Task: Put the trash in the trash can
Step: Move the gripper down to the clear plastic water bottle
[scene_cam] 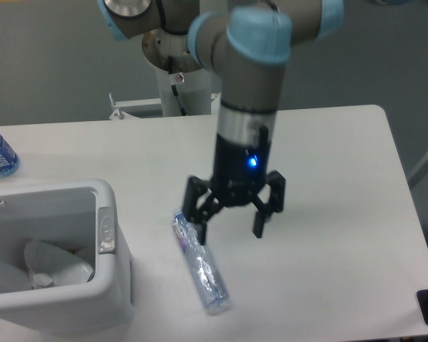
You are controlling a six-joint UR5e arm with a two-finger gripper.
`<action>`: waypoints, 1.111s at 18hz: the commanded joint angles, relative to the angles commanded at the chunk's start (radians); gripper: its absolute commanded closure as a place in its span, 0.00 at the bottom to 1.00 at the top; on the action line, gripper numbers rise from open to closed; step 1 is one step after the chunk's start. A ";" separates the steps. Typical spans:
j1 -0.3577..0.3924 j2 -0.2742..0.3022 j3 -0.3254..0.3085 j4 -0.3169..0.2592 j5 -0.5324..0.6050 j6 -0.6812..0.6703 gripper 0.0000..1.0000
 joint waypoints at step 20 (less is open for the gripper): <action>-0.107 -0.267 0.018 0.009 0.064 -0.020 0.00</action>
